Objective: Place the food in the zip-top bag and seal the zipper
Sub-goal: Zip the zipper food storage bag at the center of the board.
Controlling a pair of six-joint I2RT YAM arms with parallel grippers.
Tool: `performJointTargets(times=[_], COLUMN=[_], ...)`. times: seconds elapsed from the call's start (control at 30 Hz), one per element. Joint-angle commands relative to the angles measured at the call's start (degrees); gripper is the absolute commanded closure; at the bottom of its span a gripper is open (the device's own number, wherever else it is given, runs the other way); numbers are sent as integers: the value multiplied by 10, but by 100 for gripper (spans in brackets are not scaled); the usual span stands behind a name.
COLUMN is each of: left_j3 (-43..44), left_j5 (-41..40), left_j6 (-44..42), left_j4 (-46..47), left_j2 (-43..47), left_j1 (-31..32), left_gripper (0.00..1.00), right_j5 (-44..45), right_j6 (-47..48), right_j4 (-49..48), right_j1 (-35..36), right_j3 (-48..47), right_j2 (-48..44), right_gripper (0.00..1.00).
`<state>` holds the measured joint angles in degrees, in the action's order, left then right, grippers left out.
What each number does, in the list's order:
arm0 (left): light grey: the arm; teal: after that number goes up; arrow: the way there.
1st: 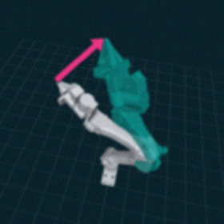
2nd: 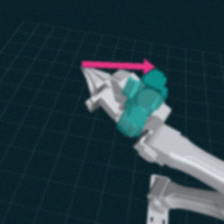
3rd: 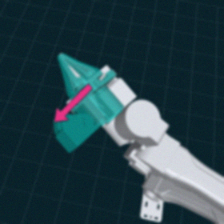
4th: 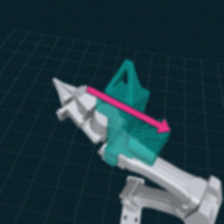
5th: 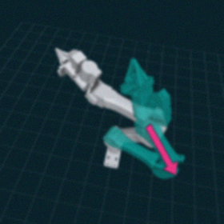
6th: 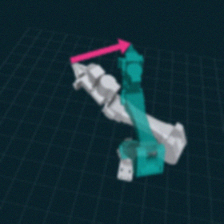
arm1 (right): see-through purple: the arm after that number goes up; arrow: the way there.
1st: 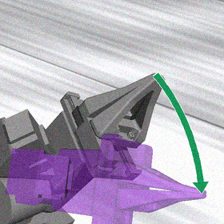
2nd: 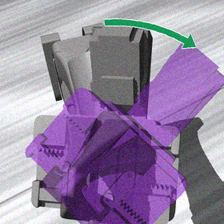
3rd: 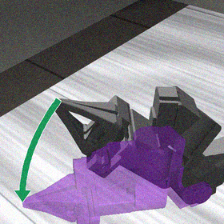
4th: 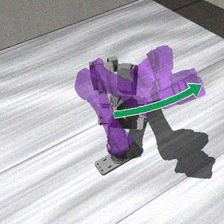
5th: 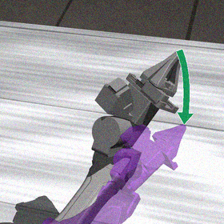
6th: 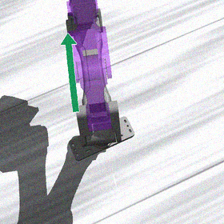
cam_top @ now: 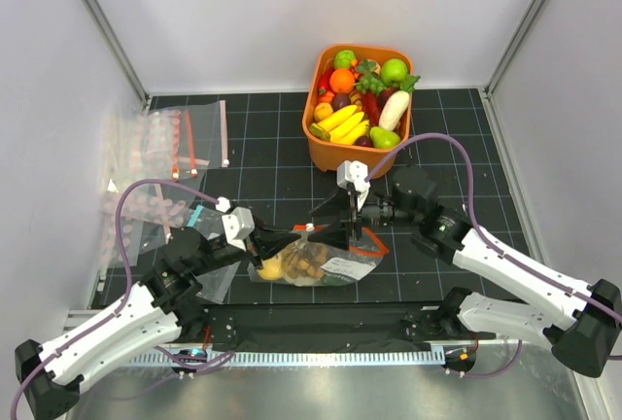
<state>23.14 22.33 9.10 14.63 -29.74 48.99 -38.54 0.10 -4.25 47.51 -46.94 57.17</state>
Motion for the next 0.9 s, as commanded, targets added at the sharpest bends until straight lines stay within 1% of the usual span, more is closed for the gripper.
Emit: performJointTargets(times=[0.0, 0.03, 0.1, 0.13, 0.2, 0.23, 0.3, 0.33, 0.37, 0.4, 0.43, 0.5, 0.53, 0.6, 0.67, 0.77, 0.8, 0.87], left_j3=[30, 30, 30, 31, 30, 30, 30, 31, 32, 34, 37, 35, 31, 25, 19, 17, 17, 22], left_j5=[10, 11, 14, 13, 14, 15, 14, 16, 16, 17, 17, 16, 16, 11, 7, 5, 6, 11], left_j6=[8, 9, 10, 9, 10, 10, 12, 14, 14, 16, 17, 21, 21, 24, 24, 24, 23, 22], left_j4=[55, 54, 54, 55, 55, 56, 58, 58, 58, 57, 56, 61, 63, 72, 79, 80, 81, 82], left_j2=[5, 4, 2, 3, 2, 1, -3, -9, -13, -15, -16, -15, -12, -3, 6, 6, 6, 2], left_j1=[0, 0, 0, 0, 0, 0, 0, 0, 0, 0, 0, 0, 1, 0, 0, 1, 1, 0], left_gripper=[100, 100, 100, 100, 100, 100, 100, 100, 100, 97, 82, 67, 57, 52, 52, 62, 73, 86], right_j5=[-41, -41, -38, -36, -37, -37, -37, -38, -37, -36, -36, -39, -42, -41, -42, -42, -42, -40], right_j6=[9, 9, 9, 8, 4, 3, 0, 0, 0, 0, 0, 0, 0, 0, 0, 0, 0, 2], right_j4=[-8, -8, -8, -8, -14, -15, -12, -12, -13, -11, -10, -9, -9, -6, -6, -3, -3, 0], right_j1=[1, 1, 2, 1, 1, 2, 1, 1, 2, 1, 1, 2, 2, 3, 7, 7, 9, 12], right_j3=[-29, -28, -28, -27, -26, -26, -29, -30, -30, -31, -32, -34, -35, -38, -38, -39, -40, -40], right_j2=[-2, -3, -3, -3, -6, -6, -6, -5, -5, -3, -1, 4, 7, 10, 13, 14, 14, 16], right_gripper=[39, 39, 46, 52, 58, 71, 83, 93, 97, 99, 99, 99, 99, 99, 99, 99, 99, 99])
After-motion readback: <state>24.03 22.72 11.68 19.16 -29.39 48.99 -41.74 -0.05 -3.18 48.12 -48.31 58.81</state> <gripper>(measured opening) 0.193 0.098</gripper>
